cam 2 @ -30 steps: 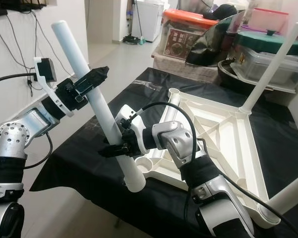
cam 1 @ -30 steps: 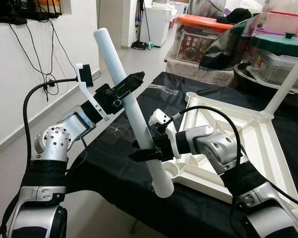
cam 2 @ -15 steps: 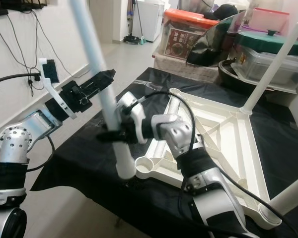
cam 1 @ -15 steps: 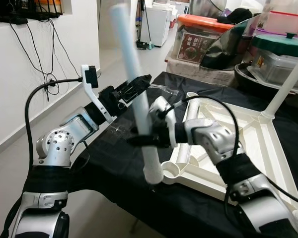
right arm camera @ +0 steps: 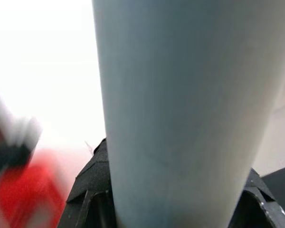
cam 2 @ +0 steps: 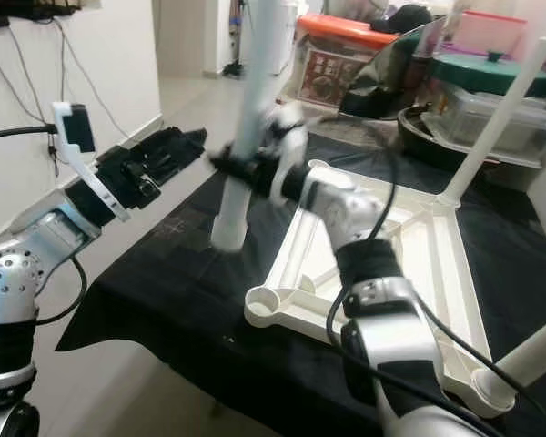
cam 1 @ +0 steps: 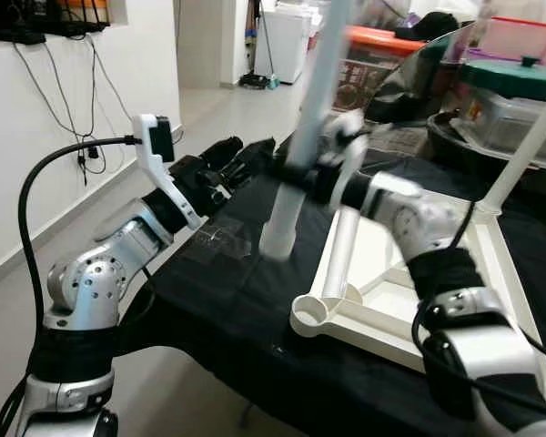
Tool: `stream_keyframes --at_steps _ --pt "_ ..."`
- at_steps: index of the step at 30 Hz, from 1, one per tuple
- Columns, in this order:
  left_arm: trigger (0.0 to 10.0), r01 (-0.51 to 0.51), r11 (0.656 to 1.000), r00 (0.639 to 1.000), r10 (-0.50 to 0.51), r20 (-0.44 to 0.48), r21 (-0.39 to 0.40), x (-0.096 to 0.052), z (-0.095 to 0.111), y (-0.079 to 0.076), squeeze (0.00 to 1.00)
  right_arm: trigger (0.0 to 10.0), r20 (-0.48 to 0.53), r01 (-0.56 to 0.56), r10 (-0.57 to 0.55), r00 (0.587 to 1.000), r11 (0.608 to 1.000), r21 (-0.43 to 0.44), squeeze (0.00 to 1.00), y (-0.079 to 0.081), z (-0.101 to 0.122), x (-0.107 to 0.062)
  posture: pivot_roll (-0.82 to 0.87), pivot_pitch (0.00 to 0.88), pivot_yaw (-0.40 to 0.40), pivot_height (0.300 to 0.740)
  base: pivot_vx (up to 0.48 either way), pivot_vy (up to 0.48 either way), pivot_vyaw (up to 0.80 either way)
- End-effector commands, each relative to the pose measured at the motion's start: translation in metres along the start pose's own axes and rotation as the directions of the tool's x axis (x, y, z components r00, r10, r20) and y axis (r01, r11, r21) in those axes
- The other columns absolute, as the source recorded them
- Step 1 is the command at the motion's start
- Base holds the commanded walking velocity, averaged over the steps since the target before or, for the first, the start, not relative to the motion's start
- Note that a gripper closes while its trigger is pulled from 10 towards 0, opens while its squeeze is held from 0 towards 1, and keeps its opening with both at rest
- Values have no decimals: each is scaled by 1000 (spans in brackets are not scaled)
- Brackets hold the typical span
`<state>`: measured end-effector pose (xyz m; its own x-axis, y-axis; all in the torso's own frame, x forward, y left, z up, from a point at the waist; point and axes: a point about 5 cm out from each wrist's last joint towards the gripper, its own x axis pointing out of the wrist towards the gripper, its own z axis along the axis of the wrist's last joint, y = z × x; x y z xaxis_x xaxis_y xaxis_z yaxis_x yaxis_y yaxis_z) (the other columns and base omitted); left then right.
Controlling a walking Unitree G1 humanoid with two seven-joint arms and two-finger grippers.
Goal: Building children table
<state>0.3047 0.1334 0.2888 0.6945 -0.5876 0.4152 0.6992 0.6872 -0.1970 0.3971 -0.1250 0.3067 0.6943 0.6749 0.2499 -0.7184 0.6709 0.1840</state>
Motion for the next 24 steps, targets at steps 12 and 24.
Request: stream_keyframes --at_steps 12,24 --pt "10000 -121 779 935 298 -193 615 -35 -52 9 0 0 103 17 -20 995 999 33 0 26 -29 1 192 0 -104 740 0 0 0" --pt "10000 -73 803 934 262 -241 591 -27 -85 -1 0 0 79 -37 31 996 997 69 0 50 -44 6 184 0 -109 740 0 0 0"
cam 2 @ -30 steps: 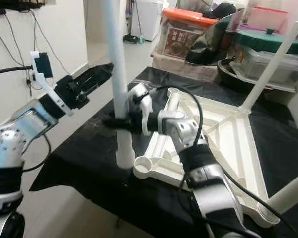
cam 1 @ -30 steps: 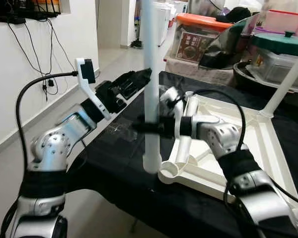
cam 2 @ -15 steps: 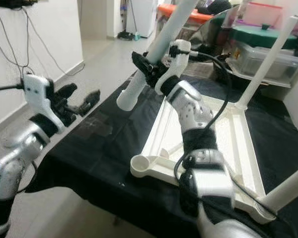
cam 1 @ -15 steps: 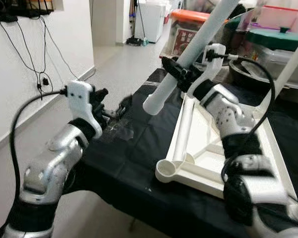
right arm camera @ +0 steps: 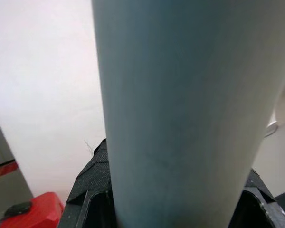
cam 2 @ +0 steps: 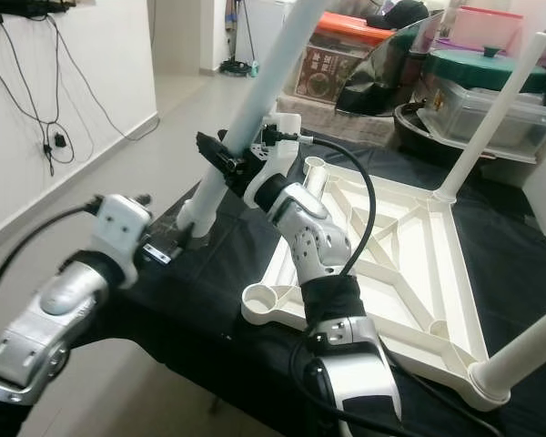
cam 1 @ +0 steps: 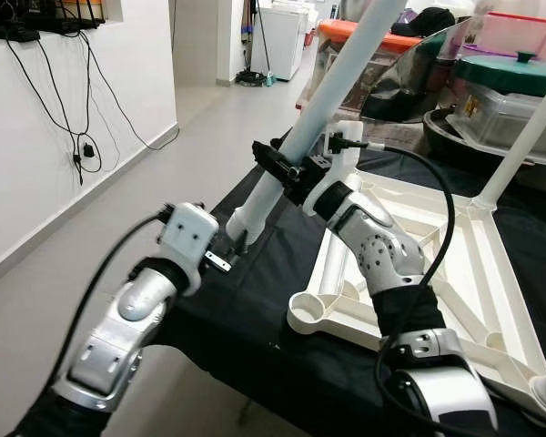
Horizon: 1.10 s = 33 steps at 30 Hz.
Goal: Building children table
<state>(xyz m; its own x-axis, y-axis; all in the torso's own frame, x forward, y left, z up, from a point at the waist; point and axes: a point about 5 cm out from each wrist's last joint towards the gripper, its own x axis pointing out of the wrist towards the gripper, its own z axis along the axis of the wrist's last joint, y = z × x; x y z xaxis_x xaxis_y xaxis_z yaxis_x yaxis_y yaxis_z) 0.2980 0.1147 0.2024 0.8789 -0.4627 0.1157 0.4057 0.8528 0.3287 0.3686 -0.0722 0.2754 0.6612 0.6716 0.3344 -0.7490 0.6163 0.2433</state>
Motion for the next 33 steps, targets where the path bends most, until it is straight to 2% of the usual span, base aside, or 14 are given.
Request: stream_keyframes --at_steps 1,5,12,19,20,21,22,33 --pt "10000 8 1000 1000 -8 10 8 2 1 -1 0 0 -3 6 -6 1000 1000 -6 0 0 1 -2 184 0 -109 740 0 0 0" --pt "10000 14 1000 1000 -14 15 8 7 -2 -6 0 0 -12 -6 6 1000 1000 -21 0 5 -1 -2 181 0 -108 740 0 0 0" --pt "10000 -2 999 1000 2 19 38 13 -5 -3 0 0 -31 -28 28 999 999 -20 0 12 -5 -4 183 0 -110 740 0 0 0" --pt "9961 6 999 1000 -6 -16 52 15 -13 -2 0 0 -46 -54 53 998 998 -13 0 17 -7 -6 180 0 -106 740 0 0 0" --pt "7020 3 998 1000 -2 -17 55 15 -14 -2 0 0 -50 -57 56 997 998 -10 0 18 -7 -6 177 0 -107 740 0 0 0" --pt "7020 3 998 1000 -2 -17 55 15 -14 -2 0 0 -50 -57 56 997 998 -10 0 18 -7 -6 177 0 -107 740 0 0 0" --pt "0 -4 999 1000 5 -22 48 14 -16 -2 0 0 -52 -59 58 997 998 -10 0 18 -8 -7 177 0 -106 740 0 0 0" --pt "0 -17 998 999 19 -25 58 16 -20 -2 0 0 -47 -62 61 997 998 -13 0 22 -6 -8 175 0 -107 740 0 0 0"
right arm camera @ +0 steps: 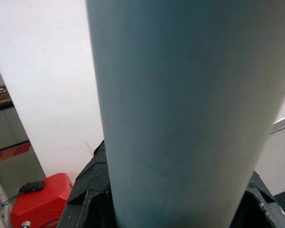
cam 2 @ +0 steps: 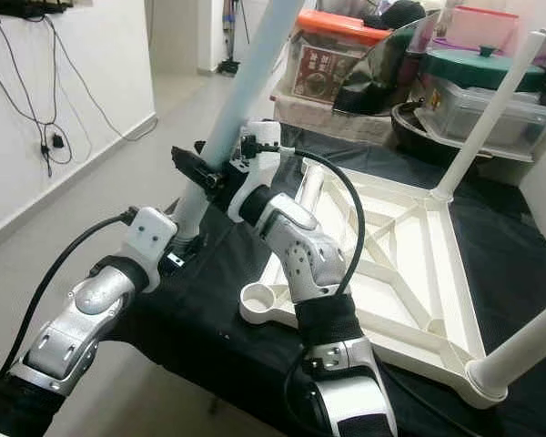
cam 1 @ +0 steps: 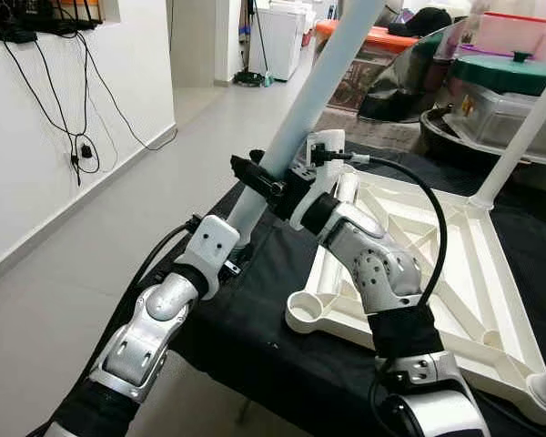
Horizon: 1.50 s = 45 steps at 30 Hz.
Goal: Building children table
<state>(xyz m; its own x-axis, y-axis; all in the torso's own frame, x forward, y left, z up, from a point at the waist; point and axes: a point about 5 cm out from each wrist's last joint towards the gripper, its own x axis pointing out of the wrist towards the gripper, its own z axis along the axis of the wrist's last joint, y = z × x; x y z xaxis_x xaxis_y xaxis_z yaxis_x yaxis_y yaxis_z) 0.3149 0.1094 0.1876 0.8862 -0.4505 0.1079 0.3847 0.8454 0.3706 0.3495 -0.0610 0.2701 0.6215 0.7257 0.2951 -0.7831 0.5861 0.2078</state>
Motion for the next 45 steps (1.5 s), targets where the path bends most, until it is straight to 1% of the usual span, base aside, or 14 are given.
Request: stream_keyframes --at_steps 1,2,3,5,6,10,11,27,28,35,37,42,43,45 --pt "0 9 1000 1000 -9 -24 13 0 -5 -3 0 0 18 -7 7 1000 1000 11 0 3 2 0 175 0 -105 740 0 0 0" --pt "0 9 1000 1000 -9 -24 13 0 -5 -3 0 0 18 -7 7 1000 1000 11 0 3 2 0 175 0 -105 740 0 0 0" --pt "10000 21 1000 999 -20 -29 15 0 -5 -5 0 9373 20 -6 5 1000 1000 11 0 3 3 0 176 0 -107 740 0 0 0" --pt "10000 28 999 999 -27 -32 16 0 -6 -6 0 9373 20 -5 5 1000 1000 10 0 4 3 0 176 0 -107 740 0 0 0" --pt "10000 37 999 999 -36 -28 22 0 -5 -7 0 10000 26 12 -12 1000 1000 9 1000 2 4 0 177 0 -107 740 0 0 0" --pt "10000 39 999 999 -39 -23 31 0 -5 -8 0 10000 28 30 -30 999 999 13 1000 1 4 1 176 0 -106 740 0 0 0" --pt "10000 37 999 999 -37 -20 30 1 -5 -8 0 10000 33 35 -36 999 999 22 0 1 4 1 175 0 -106 740 0 0 0" --pt "10000 41 998 999 -41 -12 37 4 -5 -10 0 10000 46 39 -41 998 998 39 0 4 4 5 172 0 -103 740 0 0 0" --pt "10000 42 998 999 -41 -11 39 4 -5 -10 0 0 48 34 -36 998 999 40 0 5 4 5 172 0 -103 740 0 0 0" --pt "10000 40 998 999 -40 -5 49 5 -3 -7 0 0 40 11 -12 999 999 35 0 10 1 7 172 0 -104 740 0 0 0" --pt "10000 37 998 999 -37 -2 52 6 -2 -5 0 10000 27 3 -4 1000 1000 28 0 12 -2 7 175 0 -106 740 0 0 0" --pt "10000 38 998 999 -38 2 57 7 -2 -5 0 10000 9 5 -5 1000 1000 23 0 14 -7 7 174 0 -105 740 0 0 0" --pt "10000 40 998 999 -40 5 56 7 -1 -6 0 10000 5 6 -6 1000 1000 18 1000 14 -8 6 174 0 -105 740 0 0 0" --pt "10000 41 998 999 -42 6 55 7 -1 -7 0 10000 3 7 -7 1000 1000 14 1000 14 -9 6 174 0 -105 740 0 0 0"
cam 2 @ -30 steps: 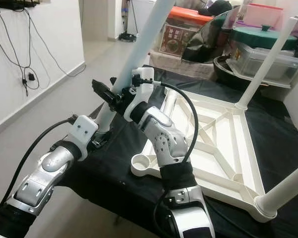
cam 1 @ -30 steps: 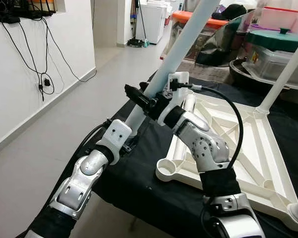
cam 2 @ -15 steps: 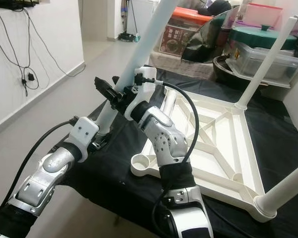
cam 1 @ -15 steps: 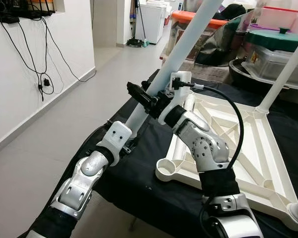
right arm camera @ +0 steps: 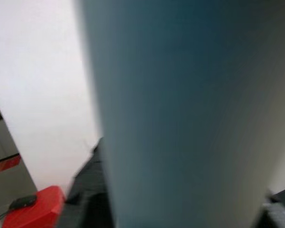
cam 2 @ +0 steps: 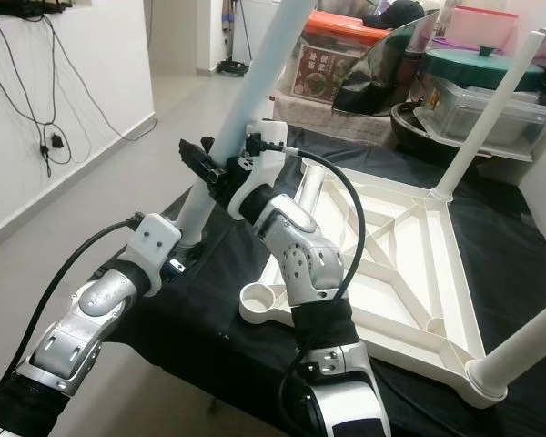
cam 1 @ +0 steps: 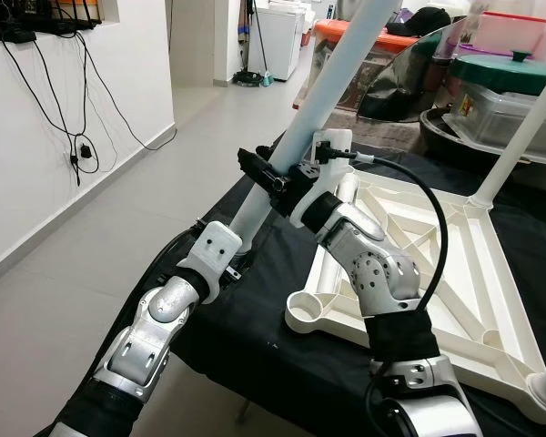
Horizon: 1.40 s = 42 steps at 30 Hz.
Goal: Building children table
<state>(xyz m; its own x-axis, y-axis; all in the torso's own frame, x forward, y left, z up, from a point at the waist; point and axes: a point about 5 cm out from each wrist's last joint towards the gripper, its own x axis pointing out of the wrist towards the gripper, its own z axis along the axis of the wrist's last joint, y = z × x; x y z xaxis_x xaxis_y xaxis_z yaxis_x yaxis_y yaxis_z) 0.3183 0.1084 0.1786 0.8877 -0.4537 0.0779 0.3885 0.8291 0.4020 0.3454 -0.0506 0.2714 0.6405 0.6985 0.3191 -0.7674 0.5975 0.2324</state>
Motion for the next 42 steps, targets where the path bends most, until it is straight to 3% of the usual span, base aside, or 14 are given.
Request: stream_keyframes --at_steps 1,2,3,4,5,13,14,17,18,34,35,42 --pt "10000 27 999 999 -28 35 22 5 8 -4 0 10000 -31 -19 19 999 1000 -6 1000 4 -7 0 174 0 -105 740 0 0 0" --pt "10000 27 999 999 -28 35 22 5 8 -4 0 10000 -31 -19 19 999 1000 -6 1000 4 -7 0 174 0 -105 740 0 0 0" --pt "10000 30 999 999 -30 36 25 5 8 -4 0 10000 -40 -35 35 999 999 -16 498 6 -8 0 174 0 -105 740 0 0 0" --pt "10000 30 999 999 -30 36 25 5 8 -4 0 10000 -40 -35 35 999 999 -16 498 6 -8 0 174 0 -105 740 0 0 0" --pt "10000 30 999 999 -31 38 26 5 8 -5 0 10000 -42 -37 37 998 999 -17 0 7 -9 0 173 0 -103 740 0 0 0" --pt "10000 40 999 998 -41 49 16 6 11 -8 0 10000 -47 -30 28 998 999 -26 0 7 -11 1 175 0 -105 740 0 0 0" --pt "10000 44 999 998 -45 50 19 6 11 -9 0 7333 -47 -29 28 999 999 -24 0 7 -12 1 176 0 -105 740 0 0 0" --pt "10000 46 999 998 -47 50 22 7 12 -10 0 7333 -46 -28 27 999 999 -22 0 7 -12 1 176 0 -105 740 0 0 0" --pt "10000 51 998 997 -52 50 23 7 12 -12 0 0 -44 -28 27 999 999 -21 0 7 -12 2 176 0 -105 740 0 0 0" --pt "10000 71 997 997 -70 24 -35 7 6 -19 0 0 15 0 0 1000 1000 -5 0 5 -4 7 177 0 -106 740 0 0 0" --pt "10000 49 997 999 -48 21 -52 6 5 -16 1000 0 18 0 0 1000 1000 -6 0 4 -4 7 176 0 -108 740 0 0 0" --pt "10000 10 1000 1000 -11 -22 -26 1 -3 -7 1000 0 37 7 -6 999 1000 -17 0 1 3 7 177 0 -106 740 0 0 0"
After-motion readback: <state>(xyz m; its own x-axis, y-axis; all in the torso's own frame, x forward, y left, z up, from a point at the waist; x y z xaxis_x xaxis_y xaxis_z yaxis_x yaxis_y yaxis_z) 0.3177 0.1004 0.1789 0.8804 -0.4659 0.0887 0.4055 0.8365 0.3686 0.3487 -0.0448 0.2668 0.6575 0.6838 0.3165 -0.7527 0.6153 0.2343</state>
